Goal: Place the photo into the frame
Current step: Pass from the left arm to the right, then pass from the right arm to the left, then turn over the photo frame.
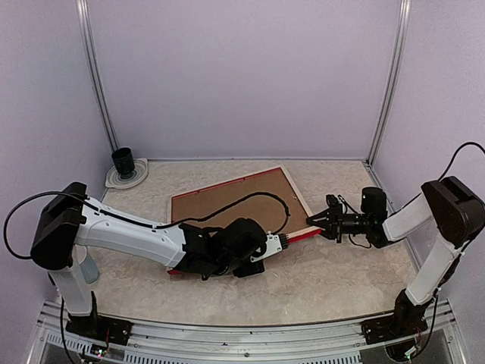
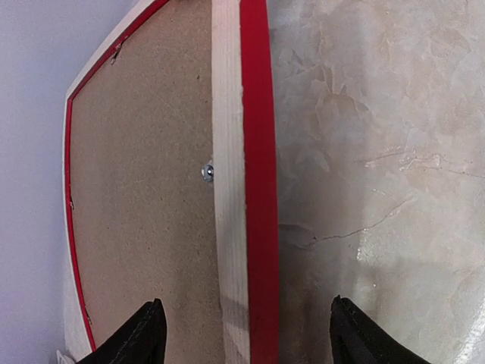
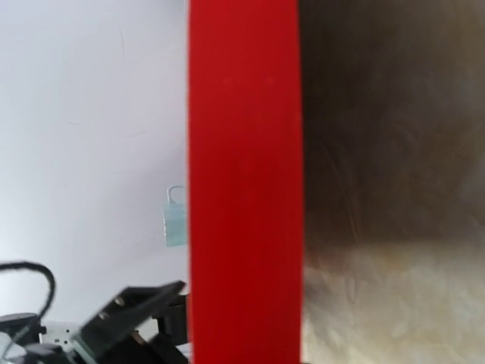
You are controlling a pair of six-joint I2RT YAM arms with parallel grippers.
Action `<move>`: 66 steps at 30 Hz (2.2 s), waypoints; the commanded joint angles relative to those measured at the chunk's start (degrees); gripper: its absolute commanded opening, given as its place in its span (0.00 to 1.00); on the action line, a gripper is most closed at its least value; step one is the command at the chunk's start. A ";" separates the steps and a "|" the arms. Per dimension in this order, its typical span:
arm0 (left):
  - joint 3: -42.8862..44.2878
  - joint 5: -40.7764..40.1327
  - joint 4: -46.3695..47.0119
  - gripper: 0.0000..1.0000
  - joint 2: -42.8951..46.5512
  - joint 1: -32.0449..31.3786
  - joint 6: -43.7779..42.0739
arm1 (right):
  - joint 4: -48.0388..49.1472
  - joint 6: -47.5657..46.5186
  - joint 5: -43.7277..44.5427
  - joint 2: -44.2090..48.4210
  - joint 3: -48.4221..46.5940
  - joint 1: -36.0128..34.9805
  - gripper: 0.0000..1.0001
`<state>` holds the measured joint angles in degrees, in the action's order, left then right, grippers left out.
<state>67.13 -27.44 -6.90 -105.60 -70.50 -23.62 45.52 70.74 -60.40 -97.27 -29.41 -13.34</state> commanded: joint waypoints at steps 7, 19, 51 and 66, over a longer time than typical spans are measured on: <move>-3.85 -17.35 7.99 0.60 -1.76 -2.10 -7.19 | 1.02 3.40 0.82 5.54 -2.86 -1.07 0.13; -8.56 -23.56 18.37 0.50 -2.65 -2.71 -11.84 | 5.42 7.61 0.60 5.57 -2.39 -1.72 0.14; -3.84 -24.23 24.95 0.02 5.23 -0.35 -14.81 | -38.77 -21.91 14.73 19.56 -12.97 1.55 0.99; 7.06 -13.15 15.66 0.02 10.79 3.90 -6.86 | -40.96 -46.64 53.74 35.65 -6.90 4.12 0.99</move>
<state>67.31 -45.52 5.91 -99.70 -68.03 -40.21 0.08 33.47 -21.37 -67.72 -42.28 -9.56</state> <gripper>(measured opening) 0.213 0.992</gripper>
